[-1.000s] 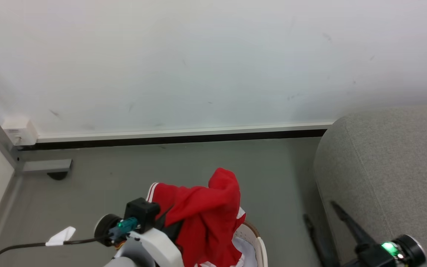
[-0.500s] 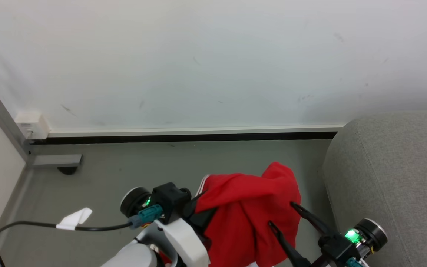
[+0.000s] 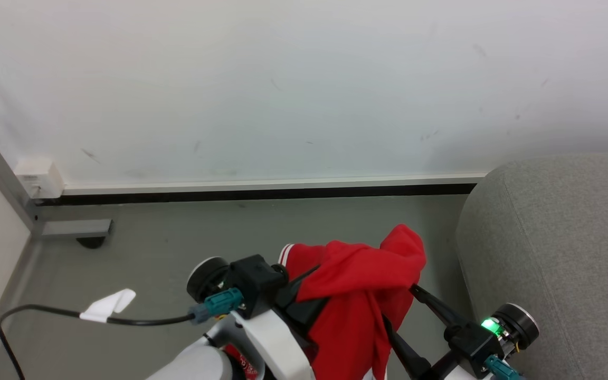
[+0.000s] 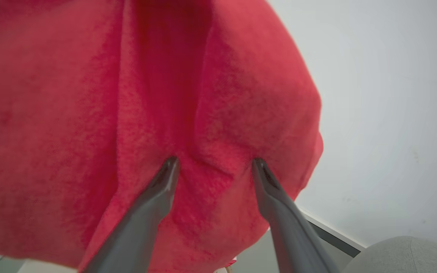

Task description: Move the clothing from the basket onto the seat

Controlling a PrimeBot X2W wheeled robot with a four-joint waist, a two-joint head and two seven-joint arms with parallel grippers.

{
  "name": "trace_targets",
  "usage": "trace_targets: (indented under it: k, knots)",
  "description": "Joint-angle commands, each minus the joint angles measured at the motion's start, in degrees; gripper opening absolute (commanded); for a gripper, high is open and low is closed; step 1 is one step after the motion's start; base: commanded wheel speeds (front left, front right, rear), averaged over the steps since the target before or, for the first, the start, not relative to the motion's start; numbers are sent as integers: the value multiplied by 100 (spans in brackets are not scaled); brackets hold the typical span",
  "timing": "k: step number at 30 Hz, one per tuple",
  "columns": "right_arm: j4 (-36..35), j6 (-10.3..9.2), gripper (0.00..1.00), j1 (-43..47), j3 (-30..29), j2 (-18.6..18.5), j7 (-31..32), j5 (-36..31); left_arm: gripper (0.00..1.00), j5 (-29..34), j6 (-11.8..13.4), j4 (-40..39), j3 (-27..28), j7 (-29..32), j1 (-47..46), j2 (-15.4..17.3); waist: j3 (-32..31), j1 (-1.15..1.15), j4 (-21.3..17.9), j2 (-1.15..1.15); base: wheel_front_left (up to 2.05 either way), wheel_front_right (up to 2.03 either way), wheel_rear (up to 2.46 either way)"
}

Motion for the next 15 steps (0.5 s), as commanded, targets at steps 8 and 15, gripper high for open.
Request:
trace_targets:
  k: [8,15]
  knots:
    - [-111,-12,0,-241,257,-108,5,396,0,-264,-120,-22,-53,34,113,-17,29,0,-58,0,0,0,0]
    - [-184,-12,0,-216,207,-155,5,599,0,-298,-125,42,-74,-14,178,-18,36,0,-53,0,0,0,0]
